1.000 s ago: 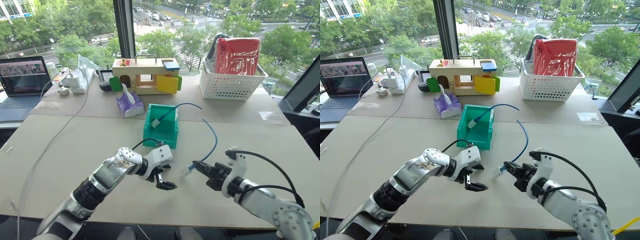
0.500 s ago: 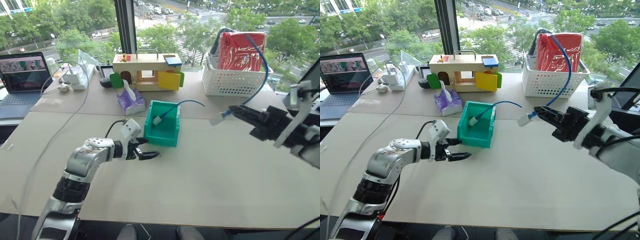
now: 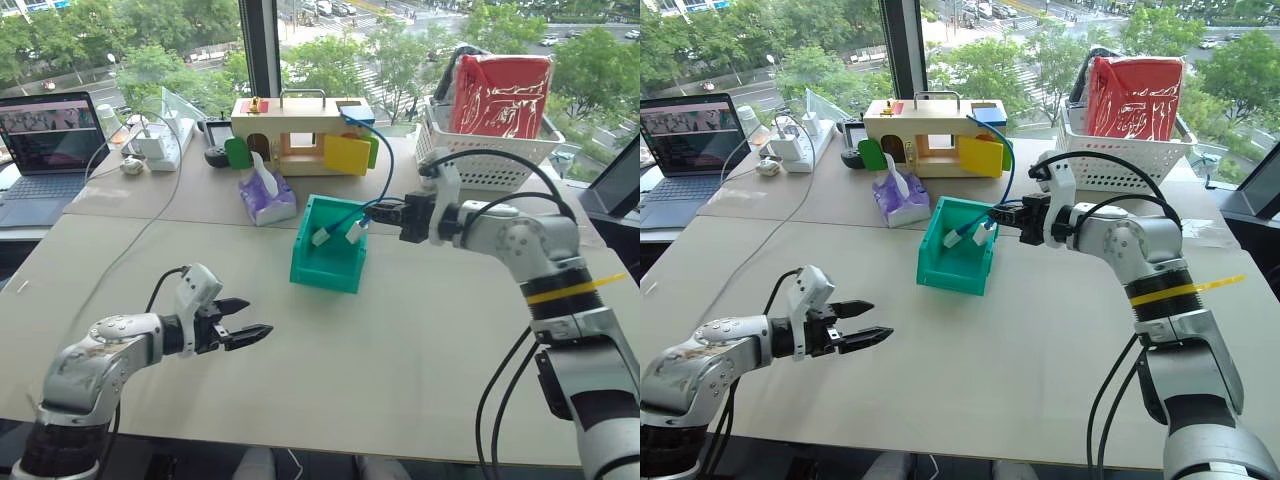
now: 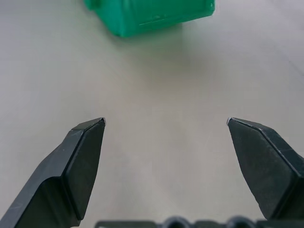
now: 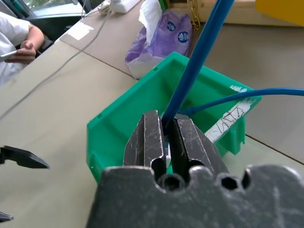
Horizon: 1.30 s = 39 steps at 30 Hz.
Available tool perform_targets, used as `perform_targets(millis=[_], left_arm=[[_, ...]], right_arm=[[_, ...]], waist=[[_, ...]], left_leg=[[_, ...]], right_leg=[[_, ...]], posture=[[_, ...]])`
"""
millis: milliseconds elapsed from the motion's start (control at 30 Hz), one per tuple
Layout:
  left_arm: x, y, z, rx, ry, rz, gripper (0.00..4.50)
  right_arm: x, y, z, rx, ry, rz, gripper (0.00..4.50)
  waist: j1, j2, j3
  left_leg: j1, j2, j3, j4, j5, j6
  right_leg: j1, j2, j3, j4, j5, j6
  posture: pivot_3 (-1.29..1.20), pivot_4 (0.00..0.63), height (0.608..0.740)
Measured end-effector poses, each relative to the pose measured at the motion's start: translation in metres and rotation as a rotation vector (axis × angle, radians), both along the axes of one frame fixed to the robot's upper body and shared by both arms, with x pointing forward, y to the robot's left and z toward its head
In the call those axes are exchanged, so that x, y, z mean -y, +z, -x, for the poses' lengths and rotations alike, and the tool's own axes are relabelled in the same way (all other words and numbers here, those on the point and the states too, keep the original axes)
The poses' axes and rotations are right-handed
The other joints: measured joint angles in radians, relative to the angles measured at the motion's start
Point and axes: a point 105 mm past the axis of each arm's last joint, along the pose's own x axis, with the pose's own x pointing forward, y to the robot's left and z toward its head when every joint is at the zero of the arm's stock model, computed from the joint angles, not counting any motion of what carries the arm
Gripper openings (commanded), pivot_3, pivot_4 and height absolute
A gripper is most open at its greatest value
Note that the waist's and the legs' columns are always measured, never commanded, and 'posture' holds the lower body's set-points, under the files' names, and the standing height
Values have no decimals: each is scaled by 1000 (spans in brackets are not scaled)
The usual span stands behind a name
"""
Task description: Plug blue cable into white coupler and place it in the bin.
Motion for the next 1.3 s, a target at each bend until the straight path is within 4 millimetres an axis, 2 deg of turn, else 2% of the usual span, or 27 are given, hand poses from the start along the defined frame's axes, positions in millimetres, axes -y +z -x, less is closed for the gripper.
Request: perform_targets(millis=[133,200,267,300,367,467,567,667,733,767,800,833,900,1000,1033,1100,1233,1300], left_arm=[[-16,10,1,102,94,-8,4425],[-18,12,0,138,116,-24,4488],[-19,14,-2,169,134,-22,4488],[-19,15,-3,183,145,-19,4488],[-19,17,-5,206,158,-22,4488],[-18,24,-10,253,178,-19,4488],[-17,38,-22,321,209,34,4488],[-21,49,-32,366,228,68,4488],[-25,50,-37,389,253,59,4488],[-32,49,-42,405,286,39,4488],[-38,48,-43,408,307,28,4488],[-47,44,-46,404,341,8,4488],[-56,39,-50,403,370,-12,4488],[-59,33,-59,403,390,-9,4488],[-62,28,-61,392,404,-13,4488],[-65,18,-66,370,425,-6,4488],[-67,1,-73,336,445,-22,4488],[-64,-7,-74,319,417,-34,4488]], right_arm=[[-10,-12,-10,-15,28,25,0],[-18,-15,-9,-22,58,33,864],[-23,-15,-9,-18,84,37,1341],[-26,-14,-8,-13,98,35,1805],[-28,-10,-7,-4,108,22,2440],[-22,5,-8,15,104,-24,3419],[-16,30,-2,43,110,-89,4367],[0,63,13,124,114,-126,4463],[25,81,23,225,75,-125,4463],[54,77,34,293,21,-103,4463],[68,71,37,304,-6,-99,4463],[89,56,42,308,-55,-72,4463],[117,23,52,294,-131,8,4463],[150,-29,76,244,-244,153,4463],[156,-46,84,211,-272,179,4463],[163,-62,95,200,-338,171,4463],[163,-71,108,257,-408,166,4463],[162,-77,111,269,-433,163,4463]], waist=[[-7,0,0],[-8,0,0],[-9,0,0],[-10,0,0],[-12,0,0],[-13,1,0],[-13,1,1],[-12,1,1],[-9,0,0],[-2,-1,-1],[4,-2,-1],[5,-2,-1],[5,-2,-1],[5,-1,-1],[4,-1,-1],[-12,0,-1],[-30,0,-1],[-31,0,-1]], left_leg=[[1,0,0,0,0,0],[1,0,0,0,0,-1],[1,0,0,0,1,-1],[1,0,0,0,1,-1],[1,0,-1,0,1,-1],[1,0,-1,0,1,-1],[2,0,-1,0,1,-1],[2,0,-1,1,1,-1],[2,0,-1,0,1,-1],[3,0,-2,1,1,-1],[3,0,-2,0,0,-1],[3,0,-1,1,0,-1],[2,0,-1,1,0,-1],[3,0,-1,2,0,-1],[4,0,-1,2,0,-1],[6,0,1,4,1,-1],[8,0,1,10,1,-1],[9,0,1,11,2,-3]], right_leg=[[0,0,0,1,1,-1],[0,0,-1,2,1,-1],[0,0,-1,2,1,-1],[0,0,-1,2,1,-1],[0,0,-2,3,1,-1],[0,0,-2,3,1,-1],[0,0,-2,5,1,-1],[-1,0,-3,8,1,-1],[0,-1,-5,7,1,-1],[2,-1,-6,6,1,-1],[4,-1,-7,4,1,-1],[4,-1,-7,2,1,-1],[3,-2,-7,3,1,-1],[4,-1,-7,4,1,-1],[4,-1,-6,6,1,-1],[3,-1,-4,10,1,-1],[5,0,-3,15,0,0],[6,0,-2,15,-3,6]], posture=[[0,150,740],[0,150,740],[0,150,740],[0,150,740],[0,150,740],[0,150,740],[0,150,740],[0,150,740],[0,150,740],[0,150,740],[0,150,740],[0,150,740],[0,150,740],[0,150,740],[0,150,740],[0,150,740],[0,150,740],[0,150,740]])
